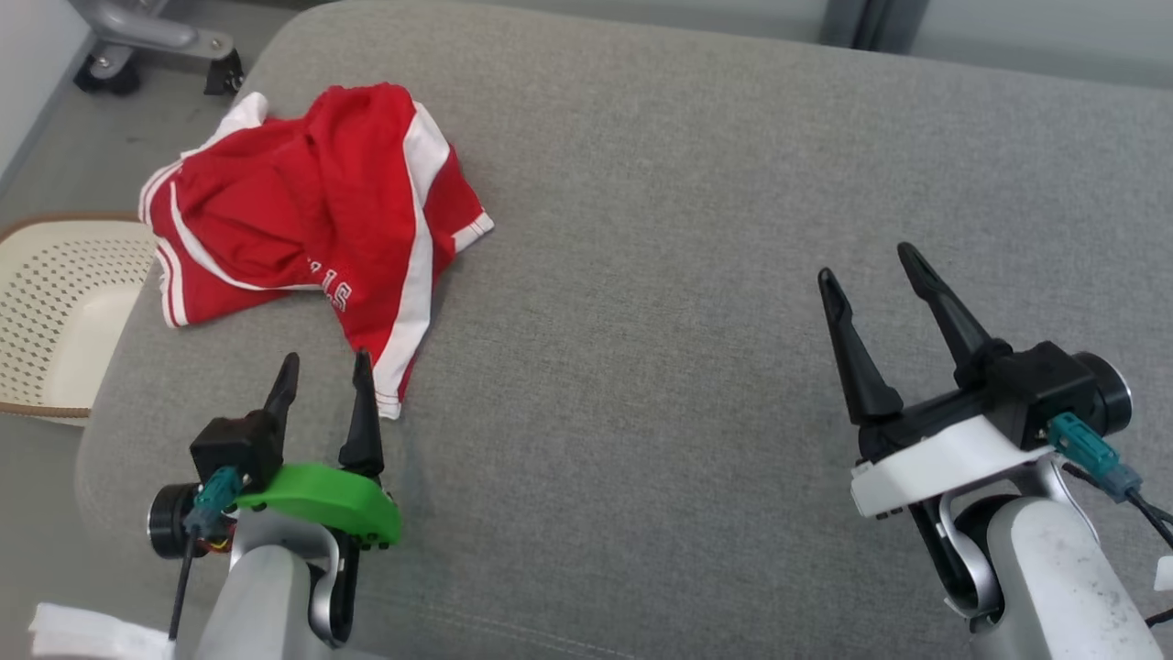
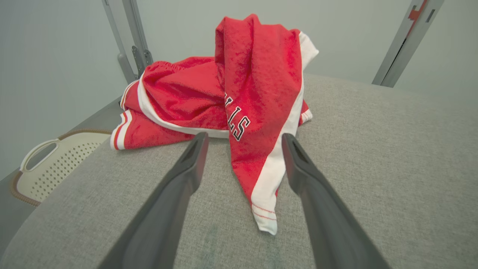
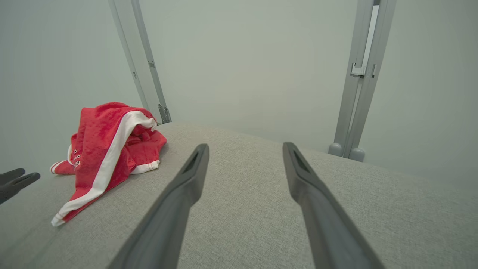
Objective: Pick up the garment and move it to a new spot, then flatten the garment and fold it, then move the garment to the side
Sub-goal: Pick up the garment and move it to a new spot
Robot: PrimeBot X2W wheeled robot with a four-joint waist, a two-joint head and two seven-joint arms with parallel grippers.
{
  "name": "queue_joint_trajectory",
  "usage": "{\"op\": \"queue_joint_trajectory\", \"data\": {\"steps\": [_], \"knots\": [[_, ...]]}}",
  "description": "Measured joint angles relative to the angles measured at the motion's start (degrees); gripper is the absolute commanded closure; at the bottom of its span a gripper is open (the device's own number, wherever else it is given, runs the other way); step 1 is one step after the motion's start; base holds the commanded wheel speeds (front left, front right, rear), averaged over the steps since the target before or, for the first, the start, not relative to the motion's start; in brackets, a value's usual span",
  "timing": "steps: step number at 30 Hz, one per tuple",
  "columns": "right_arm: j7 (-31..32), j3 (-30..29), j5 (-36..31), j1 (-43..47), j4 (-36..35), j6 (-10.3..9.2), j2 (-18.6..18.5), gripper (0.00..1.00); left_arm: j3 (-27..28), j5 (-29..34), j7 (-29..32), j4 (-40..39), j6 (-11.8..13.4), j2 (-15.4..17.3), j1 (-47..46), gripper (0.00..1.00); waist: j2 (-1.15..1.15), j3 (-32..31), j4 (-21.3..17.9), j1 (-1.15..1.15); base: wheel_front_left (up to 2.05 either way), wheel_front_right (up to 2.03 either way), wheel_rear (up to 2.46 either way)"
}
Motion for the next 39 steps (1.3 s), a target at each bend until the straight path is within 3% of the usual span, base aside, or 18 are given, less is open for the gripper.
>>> {"op": "queue_joint_trajectory", "data": {"steps": [8,13,14,15,22,31,39], "knots": [[0.3,0.0,0.0,-2.7,-0.3,0.0,-1.2,0.0,-3.0,-3.6,0.0,18.8,-1.0,0.0,-9.8,0.0,0.0,6.8,-2.5,0.0,0.0,0.0,0.0],[0.0,-0.2,0.0,-3.6,0.1,0.0,-1.3,0.0,-2.2,-5.9,-0.8,26.5,-1.3,0.2,-15.0,0.02,0.0,9.4,-4.2,0.0,0.0,0.0,0.0],[-0.2,-0.3,0.0,-3.7,0.3,0.0,-1.3,0.0,-1.8,-6.0,-0.8,27.0,-1.3,0.3,-15.6,0.62,0.0,9.7,-4.5,0.0,0.0,0.0,0.0],[-0.3,-0.5,0.0,-3.7,0.4,0.0,-1.3,0.0,-1.3,-6.2,-0.8,27.0,-1.3,0.4,-16.0,1.0,0.01,10.0,-4.8,0.0,0.0,0.0,0.0],[-1.6,-1.0,0.0,-3.9,1.7,0.0,-0.9,0.0,2.1,-5.0,0.0,19.9,-0.7,1.1,-12.9,1.0,0.0,8.9,-5.8,0.0,0.0,0.0,0.0],[-2.9,-2.1,0.3,-1.1,2.9,0.0,0.5,0.0,6.3,-1.3,0.0,-0.5,-0.7,1.0,-3.2,1.0,0.0,2.7,-6.1,0.0,0.0,0.0,0.0],[-2.9,-2.5,0.7,2.4,3.4,0.0,1.7,0.0,4.1,0.6,0.0,-13.7,-1.6,0.6,1.2,1.0,0.0,-3.8,-7.1,0.0,0.0,0.0,0.0]]}}
